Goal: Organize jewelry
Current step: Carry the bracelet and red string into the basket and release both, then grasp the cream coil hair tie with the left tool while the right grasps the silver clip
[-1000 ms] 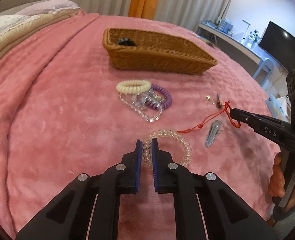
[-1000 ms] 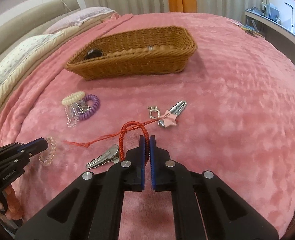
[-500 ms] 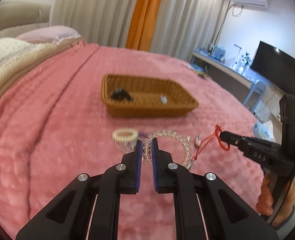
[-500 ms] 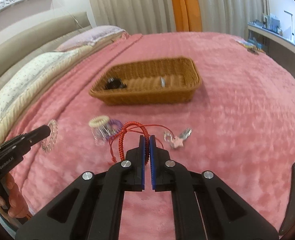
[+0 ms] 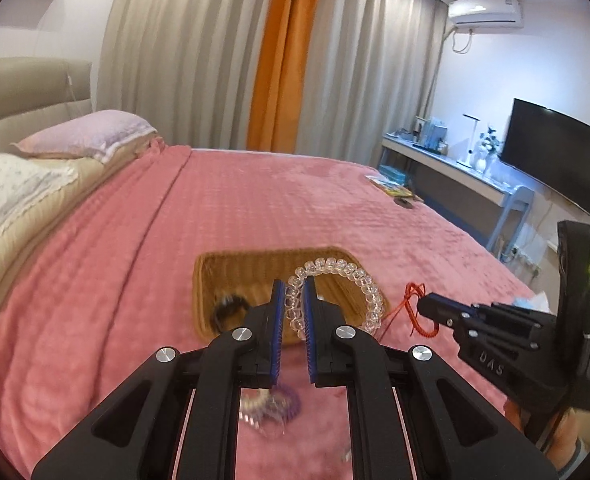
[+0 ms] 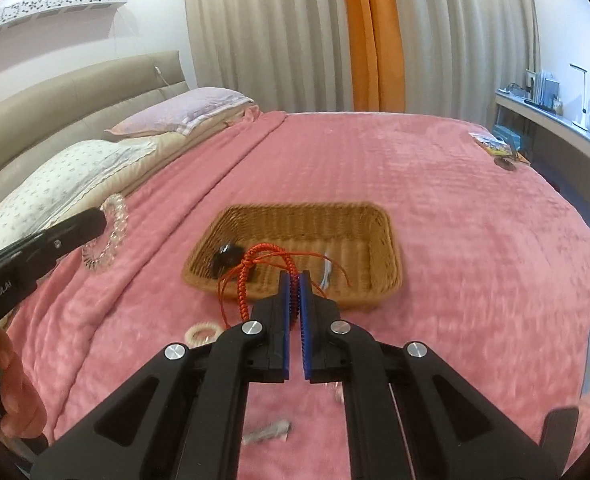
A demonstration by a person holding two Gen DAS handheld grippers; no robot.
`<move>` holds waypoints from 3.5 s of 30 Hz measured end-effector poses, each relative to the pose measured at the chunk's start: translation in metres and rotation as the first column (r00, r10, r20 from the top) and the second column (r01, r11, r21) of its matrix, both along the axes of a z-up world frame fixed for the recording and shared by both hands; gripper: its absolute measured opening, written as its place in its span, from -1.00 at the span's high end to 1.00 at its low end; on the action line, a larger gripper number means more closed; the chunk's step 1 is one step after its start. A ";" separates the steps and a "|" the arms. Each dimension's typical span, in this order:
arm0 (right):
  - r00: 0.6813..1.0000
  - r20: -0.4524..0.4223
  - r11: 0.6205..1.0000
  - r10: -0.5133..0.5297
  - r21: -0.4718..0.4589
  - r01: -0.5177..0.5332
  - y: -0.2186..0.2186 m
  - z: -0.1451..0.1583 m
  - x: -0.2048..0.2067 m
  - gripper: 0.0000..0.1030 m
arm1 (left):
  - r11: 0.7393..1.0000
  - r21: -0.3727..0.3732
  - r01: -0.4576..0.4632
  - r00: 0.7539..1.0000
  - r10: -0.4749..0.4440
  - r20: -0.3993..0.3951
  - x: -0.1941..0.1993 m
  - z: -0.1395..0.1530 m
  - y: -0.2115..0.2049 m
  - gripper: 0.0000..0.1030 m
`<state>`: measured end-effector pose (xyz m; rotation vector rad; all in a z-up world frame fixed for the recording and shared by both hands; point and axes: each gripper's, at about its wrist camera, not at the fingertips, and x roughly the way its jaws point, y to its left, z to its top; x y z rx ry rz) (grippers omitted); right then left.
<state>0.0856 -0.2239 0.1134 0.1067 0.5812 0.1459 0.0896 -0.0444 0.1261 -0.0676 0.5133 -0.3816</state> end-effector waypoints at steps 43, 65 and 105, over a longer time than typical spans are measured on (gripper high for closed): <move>0.971 -0.239 0.997 0.025 0.083 -0.005 -0.027 -0.069 0.096 0.64 | 0.998 -0.049 0.025 0.989 -0.032 -0.146 0.082 -0.061 0.014 -0.44; 0.977 -0.210 0.995 0.029 0.100 -0.007 0.007 -0.100 -0.049 -0.02 | 0.995 -0.095 -0.016 0.983 -0.002 -0.182 -0.011 -0.093 0.080 -0.53; 0.943 -0.301 0.989 0.144 0.074 -0.128 0.062 -0.162 -0.024 0.11 | 0.994 -0.106 -0.034 0.867 -0.023 -0.497 0.078 -0.192 0.060 0.79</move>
